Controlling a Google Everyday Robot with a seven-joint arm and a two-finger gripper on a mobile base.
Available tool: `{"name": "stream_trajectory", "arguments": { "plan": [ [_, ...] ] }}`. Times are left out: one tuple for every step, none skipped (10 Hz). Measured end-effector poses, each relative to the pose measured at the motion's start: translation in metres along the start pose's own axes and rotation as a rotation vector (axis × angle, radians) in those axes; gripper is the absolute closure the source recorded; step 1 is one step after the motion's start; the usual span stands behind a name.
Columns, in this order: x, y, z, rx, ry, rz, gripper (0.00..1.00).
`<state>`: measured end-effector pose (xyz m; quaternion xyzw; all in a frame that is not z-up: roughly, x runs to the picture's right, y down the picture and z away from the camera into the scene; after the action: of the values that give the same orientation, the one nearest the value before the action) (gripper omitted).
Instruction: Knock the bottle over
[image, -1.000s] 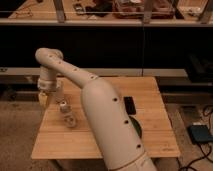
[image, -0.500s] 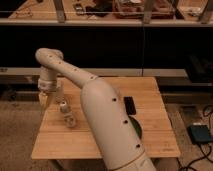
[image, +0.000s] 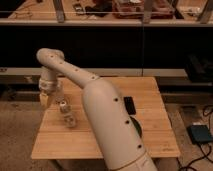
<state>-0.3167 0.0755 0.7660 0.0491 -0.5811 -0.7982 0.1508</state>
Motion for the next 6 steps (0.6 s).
{"name": "stream_trajectory", "arguments": {
  "plan": [
    [0.001, 0.000, 0.000, 0.000, 0.002, -0.001, 0.86],
    [0.000, 0.000, 0.000, -0.001, 0.002, 0.000, 0.79],
    [0.000, 0.001, -0.001, -0.002, 0.006, 0.002, 0.76],
    [0.003, 0.002, 0.000, -0.001, 0.017, 0.002, 0.78],
    [0.007, 0.002, 0.001, -0.001, 0.038, 0.000, 0.84],
    [0.011, 0.002, 0.001, 0.003, 0.079, 0.007, 0.91]
  ]
}}
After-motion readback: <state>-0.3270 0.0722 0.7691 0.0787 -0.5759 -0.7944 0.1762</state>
